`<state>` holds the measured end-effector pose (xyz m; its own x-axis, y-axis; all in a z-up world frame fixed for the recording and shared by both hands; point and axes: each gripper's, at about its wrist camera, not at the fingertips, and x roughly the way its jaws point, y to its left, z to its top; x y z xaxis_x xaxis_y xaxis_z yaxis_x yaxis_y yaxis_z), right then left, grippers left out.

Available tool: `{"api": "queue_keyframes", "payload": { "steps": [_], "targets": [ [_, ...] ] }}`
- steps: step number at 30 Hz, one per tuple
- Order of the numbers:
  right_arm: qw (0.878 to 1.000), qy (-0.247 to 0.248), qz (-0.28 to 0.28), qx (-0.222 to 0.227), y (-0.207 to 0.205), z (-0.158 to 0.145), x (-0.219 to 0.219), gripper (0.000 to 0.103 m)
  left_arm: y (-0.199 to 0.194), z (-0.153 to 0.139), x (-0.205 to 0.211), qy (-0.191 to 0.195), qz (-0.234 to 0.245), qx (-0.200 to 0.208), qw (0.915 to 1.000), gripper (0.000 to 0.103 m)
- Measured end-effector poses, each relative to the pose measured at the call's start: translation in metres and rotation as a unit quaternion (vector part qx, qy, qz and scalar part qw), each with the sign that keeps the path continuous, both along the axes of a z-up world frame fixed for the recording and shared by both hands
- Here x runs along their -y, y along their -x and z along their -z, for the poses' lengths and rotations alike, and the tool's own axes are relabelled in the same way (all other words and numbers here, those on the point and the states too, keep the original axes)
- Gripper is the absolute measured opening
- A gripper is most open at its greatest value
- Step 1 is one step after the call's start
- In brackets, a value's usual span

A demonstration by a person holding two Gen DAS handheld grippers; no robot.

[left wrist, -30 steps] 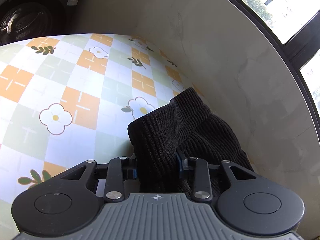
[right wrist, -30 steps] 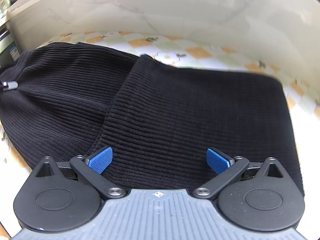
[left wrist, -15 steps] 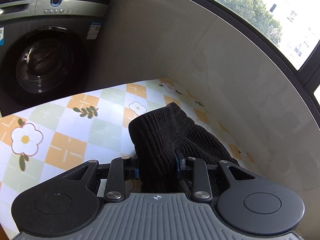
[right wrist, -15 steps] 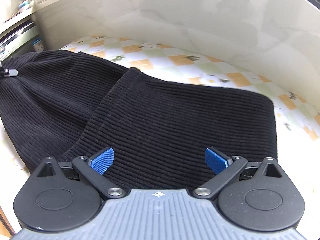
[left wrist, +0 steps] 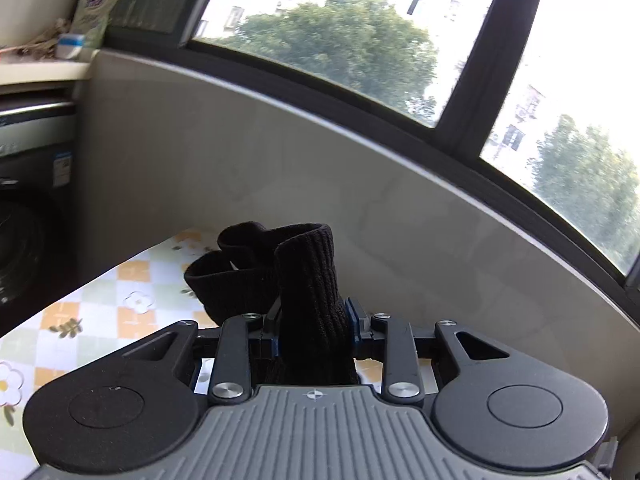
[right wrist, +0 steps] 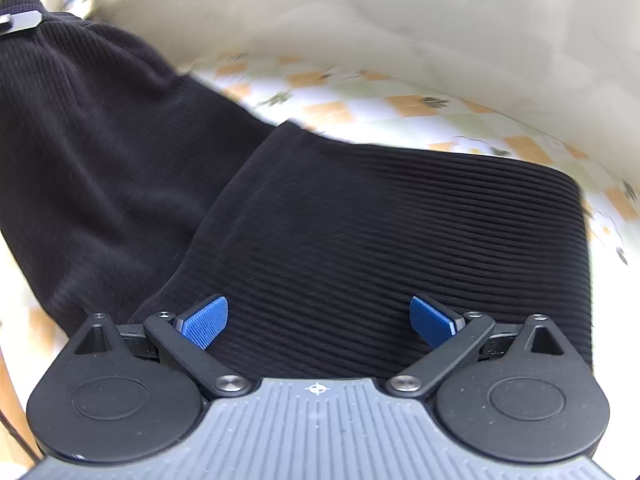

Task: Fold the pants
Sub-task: 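Grasp the pants edge with the left tool and lift it, then grasp the folded black pants bundle with the right tool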

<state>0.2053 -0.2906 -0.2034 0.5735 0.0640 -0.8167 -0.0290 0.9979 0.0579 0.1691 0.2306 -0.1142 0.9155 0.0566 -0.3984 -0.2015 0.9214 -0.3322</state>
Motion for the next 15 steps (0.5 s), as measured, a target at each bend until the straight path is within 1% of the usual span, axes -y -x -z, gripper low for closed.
{"api": "queue_keyframes", "payload": {
  "steps": [2,4,6,8,11,12,14,15],
  "targets": [
    [0.999,-0.020,0.030,0.018,0.012,-0.013,0.027,0.100,-0.010,-0.015,0.033,-0.015,0.042,0.015,0.9989,0.031],
    [0.997,-0.032,0.061,0.033,0.026,-0.024,0.057,0.100,-0.020,-0.025,0.068,-0.024,0.083,0.028,0.9959,0.031],
    [0.993,-0.036,0.098,0.047,0.043,-0.033,0.089,0.100,-0.034,-0.029,0.107,-0.033,0.131,0.033,0.9903,0.031],
    [0.989,-0.037,0.133,0.055,0.059,-0.039,0.119,0.100,-0.046,-0.027,0.147,-0.040,0.176,0.031,0.9831,0.030],
    [0.980,-0.038,0.183,0.063,0.083,-0.044,0.158,0.100,-0.065,-0.008,0.212,-0.058,0.248,0.012,0.9669,0.028],
    [0.977,-0.038,0.198,0.063,0.090,-0.043,0.168,0.100,-0.073,0.004,0.233,-0.066,0.272,-0.004,0.9599,0.028],
    [0.971,-0.046,0.224,0.063,0.102,-0.043,0.186,0.100,-0.082,0.030,0.269,-0.069,0.312,-0.040,0.9468,0.024],
    [0.968,-0.051,0.236,0.063,0.108,-0.043,0.194,0.100,-0.089,0.047,0.285,-0.076,0.331,-0.063,0.9385,0.023]
  ]
}}
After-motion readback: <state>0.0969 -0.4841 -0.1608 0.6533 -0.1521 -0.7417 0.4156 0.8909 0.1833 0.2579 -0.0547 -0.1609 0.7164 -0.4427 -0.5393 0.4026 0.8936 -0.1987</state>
